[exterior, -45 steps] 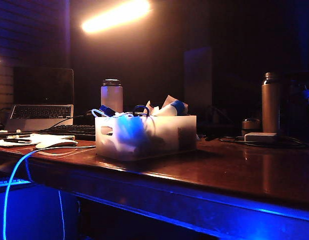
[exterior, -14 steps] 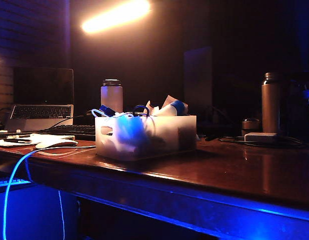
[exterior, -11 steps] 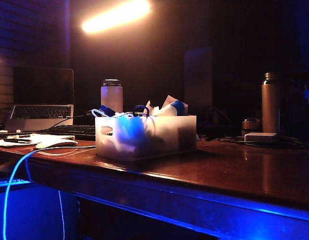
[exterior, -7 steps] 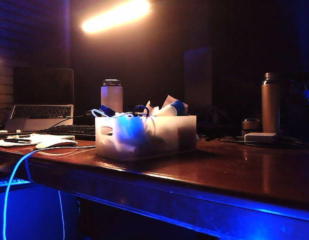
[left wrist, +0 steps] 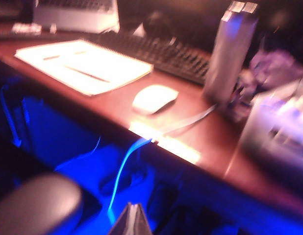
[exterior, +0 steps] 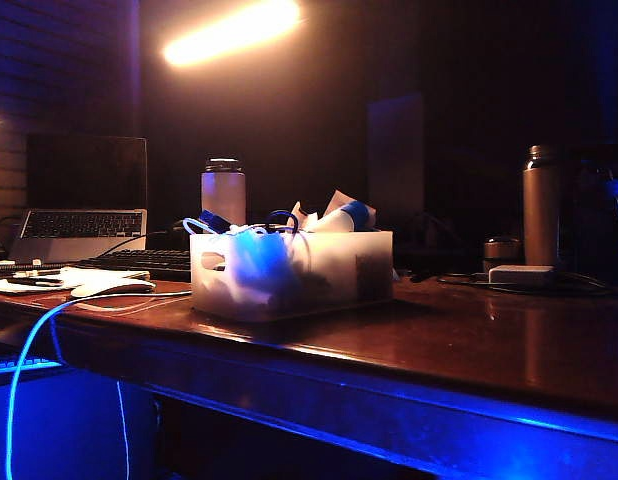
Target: Pick up the liquid glue and place it into the translucent box.
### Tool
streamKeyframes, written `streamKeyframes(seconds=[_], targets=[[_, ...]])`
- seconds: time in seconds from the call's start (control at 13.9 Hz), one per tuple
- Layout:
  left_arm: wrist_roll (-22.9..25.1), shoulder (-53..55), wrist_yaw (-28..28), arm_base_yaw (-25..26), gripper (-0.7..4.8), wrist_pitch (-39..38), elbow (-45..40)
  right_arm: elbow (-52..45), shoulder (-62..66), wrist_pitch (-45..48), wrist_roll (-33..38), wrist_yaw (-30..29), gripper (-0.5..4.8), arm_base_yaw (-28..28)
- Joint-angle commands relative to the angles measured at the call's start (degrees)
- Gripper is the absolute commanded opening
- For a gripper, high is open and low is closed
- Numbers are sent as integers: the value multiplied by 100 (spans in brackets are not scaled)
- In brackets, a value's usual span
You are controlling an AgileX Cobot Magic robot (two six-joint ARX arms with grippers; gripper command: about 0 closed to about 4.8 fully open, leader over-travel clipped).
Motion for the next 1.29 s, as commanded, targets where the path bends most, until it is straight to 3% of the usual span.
streamKeyframes(seconds=[0.07,0.29,1.29], targets=[[243,-234,-114,2,-5,-629,-70,-17,-7,52,20,2,-1,-4],[645,-514,-109,0,-5,-927,-68,-17,-7,55,20,2,-1,-4],[640,-514,-46,0,-5,-909,-68,-17,-7,52,20,2,-1,-4]])
